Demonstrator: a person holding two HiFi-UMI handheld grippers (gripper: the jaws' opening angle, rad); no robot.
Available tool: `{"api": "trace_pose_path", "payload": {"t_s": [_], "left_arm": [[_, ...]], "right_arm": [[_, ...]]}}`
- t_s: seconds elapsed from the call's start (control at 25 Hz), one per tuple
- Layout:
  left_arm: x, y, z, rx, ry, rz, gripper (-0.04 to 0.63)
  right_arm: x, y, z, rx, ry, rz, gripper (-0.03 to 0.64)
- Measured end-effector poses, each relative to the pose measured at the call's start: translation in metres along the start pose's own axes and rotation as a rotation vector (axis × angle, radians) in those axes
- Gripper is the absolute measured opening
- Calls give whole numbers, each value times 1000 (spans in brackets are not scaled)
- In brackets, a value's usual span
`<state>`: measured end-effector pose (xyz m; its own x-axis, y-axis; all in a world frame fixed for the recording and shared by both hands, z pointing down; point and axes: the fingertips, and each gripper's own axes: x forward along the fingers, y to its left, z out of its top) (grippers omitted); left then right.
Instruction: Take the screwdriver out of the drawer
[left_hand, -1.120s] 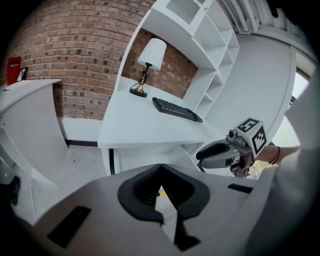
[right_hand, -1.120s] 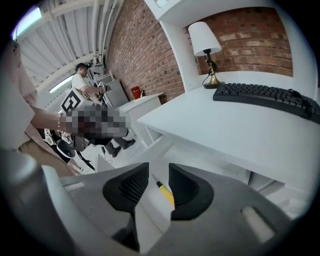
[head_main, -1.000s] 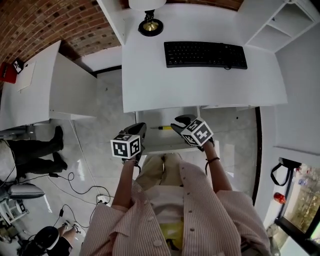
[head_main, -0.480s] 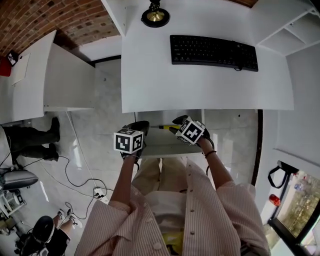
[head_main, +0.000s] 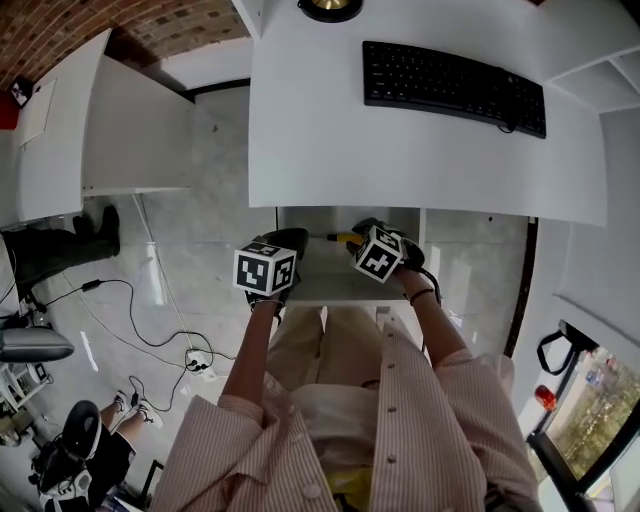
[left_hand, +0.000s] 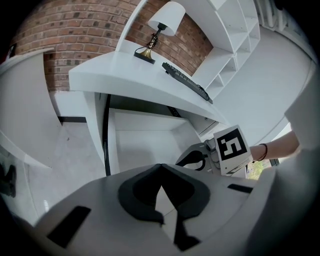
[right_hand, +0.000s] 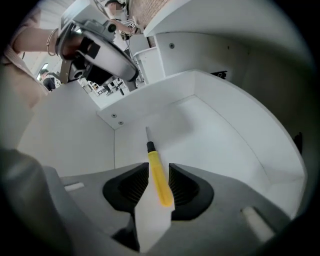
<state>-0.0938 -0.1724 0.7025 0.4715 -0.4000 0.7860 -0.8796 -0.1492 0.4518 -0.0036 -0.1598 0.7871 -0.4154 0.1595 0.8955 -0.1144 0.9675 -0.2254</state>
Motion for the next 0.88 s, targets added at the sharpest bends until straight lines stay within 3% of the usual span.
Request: {"api": "trace_pose_path", "payload": {"t_s": [0.4, 0.88], "left_arm": [[4, 3, -3, -14, 5, -10, 0], [5, 4, -3, -36, -7, -20, 0]], "right_arm": [[25, 8, -4, -67, 57, 11, 112], [31, 4, -12, -194, 119, -81, 87]]}}
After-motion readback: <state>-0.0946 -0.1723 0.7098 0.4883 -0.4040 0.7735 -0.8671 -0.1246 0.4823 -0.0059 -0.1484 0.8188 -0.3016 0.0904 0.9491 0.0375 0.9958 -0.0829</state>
